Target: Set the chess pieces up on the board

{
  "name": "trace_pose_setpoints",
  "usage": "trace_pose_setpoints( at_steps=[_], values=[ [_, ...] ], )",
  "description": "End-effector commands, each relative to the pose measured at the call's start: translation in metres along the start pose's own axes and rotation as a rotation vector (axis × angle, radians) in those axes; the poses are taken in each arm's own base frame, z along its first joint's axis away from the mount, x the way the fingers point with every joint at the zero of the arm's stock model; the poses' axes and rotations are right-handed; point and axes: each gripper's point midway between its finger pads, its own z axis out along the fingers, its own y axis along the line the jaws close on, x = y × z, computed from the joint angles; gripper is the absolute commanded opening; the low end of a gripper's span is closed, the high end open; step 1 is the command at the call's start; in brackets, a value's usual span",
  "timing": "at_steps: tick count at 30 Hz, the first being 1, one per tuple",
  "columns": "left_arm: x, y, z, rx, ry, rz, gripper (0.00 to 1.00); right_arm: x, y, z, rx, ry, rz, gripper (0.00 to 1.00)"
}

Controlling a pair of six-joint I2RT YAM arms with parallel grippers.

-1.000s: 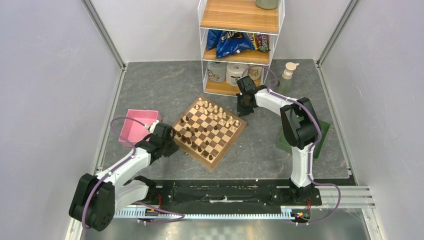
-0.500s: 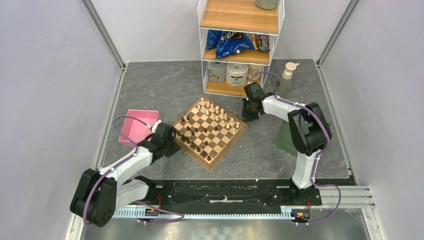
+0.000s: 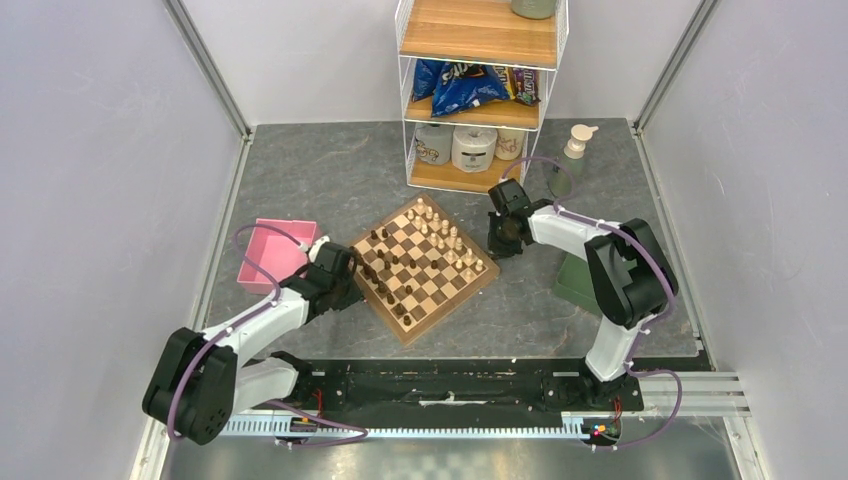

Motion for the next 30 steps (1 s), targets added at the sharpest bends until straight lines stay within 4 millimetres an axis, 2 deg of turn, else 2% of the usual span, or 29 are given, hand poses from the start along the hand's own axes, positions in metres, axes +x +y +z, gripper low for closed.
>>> trace_pose_setpoints(
  at_steps=[1,9,17,30],
  values=[
    [-0.01,-0.039,-0.001,0.137,-0.025,0.046,0.02,0.04,0.025,-0.014,-0.056,0.077,-0.012,0.0],
    [-0.003,-0.045,0.001,0.162,-0.007,0.075,0.02,0.069,0.022,-0.023,-0.027,0.079,0.007,0.0],
    [-0.006,-0.054,0.002,0.197,-0.011,0.114,0.02,0.099,0.018,-0.036,-0.026,0.077,0.047,0.0],
    [-0.005,-0.081,0.013,0.257,0.006,0.129,0.02,0.123,-0.002,-0.051,0.008,0.023,0.141,0.0]
  ],
)
